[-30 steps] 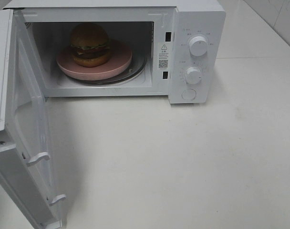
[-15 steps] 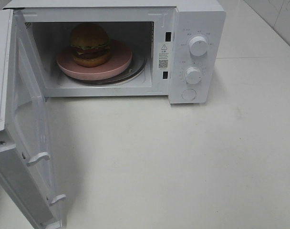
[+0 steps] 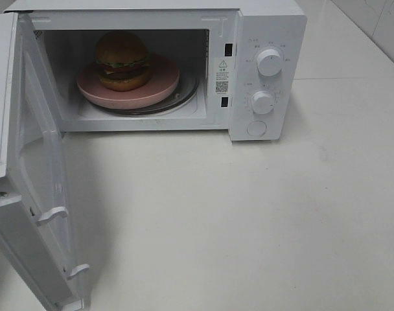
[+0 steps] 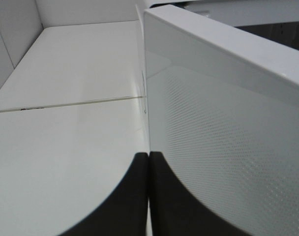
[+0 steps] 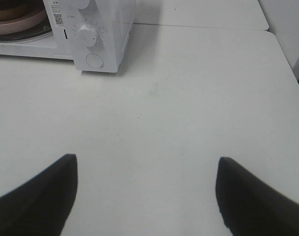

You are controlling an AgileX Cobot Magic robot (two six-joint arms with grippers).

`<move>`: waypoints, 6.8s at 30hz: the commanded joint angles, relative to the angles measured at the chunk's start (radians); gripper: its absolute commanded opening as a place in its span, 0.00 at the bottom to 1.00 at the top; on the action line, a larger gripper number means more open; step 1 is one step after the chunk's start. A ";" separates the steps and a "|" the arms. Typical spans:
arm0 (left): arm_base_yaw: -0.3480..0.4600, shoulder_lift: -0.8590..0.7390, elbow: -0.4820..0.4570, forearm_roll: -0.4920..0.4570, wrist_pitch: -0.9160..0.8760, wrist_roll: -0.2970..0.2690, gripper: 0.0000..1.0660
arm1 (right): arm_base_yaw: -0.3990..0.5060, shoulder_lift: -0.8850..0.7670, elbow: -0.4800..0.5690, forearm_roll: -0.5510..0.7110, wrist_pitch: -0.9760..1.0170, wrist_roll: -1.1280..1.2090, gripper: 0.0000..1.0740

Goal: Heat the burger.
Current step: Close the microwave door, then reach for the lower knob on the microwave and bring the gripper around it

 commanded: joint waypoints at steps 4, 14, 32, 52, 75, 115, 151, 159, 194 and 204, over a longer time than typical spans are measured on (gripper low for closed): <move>-0.007 0.101 0.005 0.145 -0.106 -0.146 0.00 | -0.003 -0.027 0.007 0.003 -0.014 -0.006 0.70; -0.008 0.244 0.005 0.355 -0.290 -0.248 0.00 | -0.003 -0.027 0.007 0.003 -0.014 -0.006 0.70; -0.271 0.403 -0.125 0.139 -0.300 -0.184 0.00 | -0.003 -0.027 0.007 0.003 -0.014 -0.006 0.70; -0.546 0.636 -0.382 -0.160 -0.299 -0.077 0.00 | -0.003 -0.027 0.007 0.003 -0.014 -0.006 0.70; -0.604 0.825 -0.702 -0.220 -0.226 -0.081 0.00 | -0.003 -0.027 0.007 0.003 -0.014 -0.006 0.70; -0.566 0.942 -0.991 -0.186 -0.011 -0.080 0.00 | -0.003 -0.027 0.007 0.003 -0.014 -0.006 0.70; -0.685 0.628 -0.988 -0.204 1.210 -0.085 0.95 | -0.003 -0.027 0.007 0.003 -0.014 -0.006 0.70; -0.685 0.539 -0.987 -0.197 1.489 -0.086 0.95 | -0.003 -0.027 0.007 0.003 -0.014 -0.006 0.70; -0.097 -0.007 -0.648 -0.133 1.725 0.000 0.95 | -0.003 -0.027 0.007 0.003 -0.014 -0.006 0.70; -0.097 -0.275 -0.455 -0.103 1.677 0.001 0.95 | -0.003 -0.027 0.007 0.003 -0.014 -0.006 0.70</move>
